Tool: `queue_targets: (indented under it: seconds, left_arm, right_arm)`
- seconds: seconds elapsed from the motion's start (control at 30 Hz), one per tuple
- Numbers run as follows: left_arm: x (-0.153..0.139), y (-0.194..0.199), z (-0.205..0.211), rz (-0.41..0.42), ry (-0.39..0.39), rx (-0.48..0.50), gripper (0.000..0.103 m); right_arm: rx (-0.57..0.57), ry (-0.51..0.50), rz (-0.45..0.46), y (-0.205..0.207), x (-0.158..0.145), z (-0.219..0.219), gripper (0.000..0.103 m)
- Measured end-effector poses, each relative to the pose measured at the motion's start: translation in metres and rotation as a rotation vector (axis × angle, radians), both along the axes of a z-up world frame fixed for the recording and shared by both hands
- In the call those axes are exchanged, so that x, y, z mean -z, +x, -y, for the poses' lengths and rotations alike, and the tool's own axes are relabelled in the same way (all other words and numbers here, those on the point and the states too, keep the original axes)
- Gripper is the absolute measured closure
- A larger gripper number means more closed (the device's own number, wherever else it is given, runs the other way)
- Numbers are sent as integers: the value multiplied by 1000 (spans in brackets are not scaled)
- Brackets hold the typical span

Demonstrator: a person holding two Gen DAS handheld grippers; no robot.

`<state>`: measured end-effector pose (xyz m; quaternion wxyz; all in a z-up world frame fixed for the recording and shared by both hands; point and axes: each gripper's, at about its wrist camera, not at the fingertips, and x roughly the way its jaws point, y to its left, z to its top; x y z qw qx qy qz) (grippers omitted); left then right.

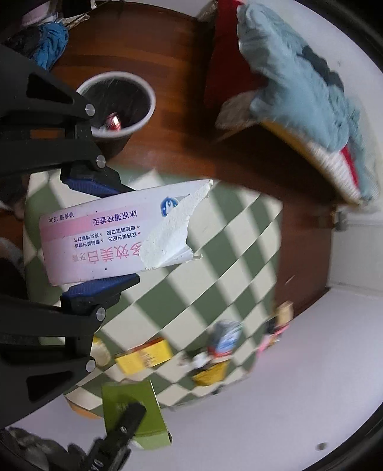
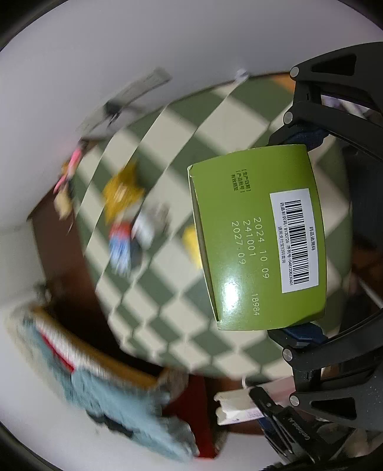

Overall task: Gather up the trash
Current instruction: 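Carry the white tube and green box over the bin and release both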

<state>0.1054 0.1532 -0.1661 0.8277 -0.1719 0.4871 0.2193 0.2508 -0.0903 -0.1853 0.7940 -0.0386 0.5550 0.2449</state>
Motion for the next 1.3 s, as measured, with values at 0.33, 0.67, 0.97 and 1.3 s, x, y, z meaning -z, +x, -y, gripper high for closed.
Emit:
queue_targets:
  seconds: [0.33, 0.67, 0.97, 1.3]
  left_arm:
    - [-11, -124, -159, -7, 15, -253, 58]
    - [132, -213, -285, -115, -251, -434, 55]
    - [204, -237, -313, -172, -356, -509, 23]
    - [208, -267, -300, -219, -219, -594, 7]
  right_arm:
    - [-343, 118, -56, -93, -1, -236, 11]
    - [-538, -19, -229, -188, 136, -418, 11]
    - [-562, -150, -382, -206, 253, -477, 9]
    - [-595, -233, -320, -212, 272, -479, 0]
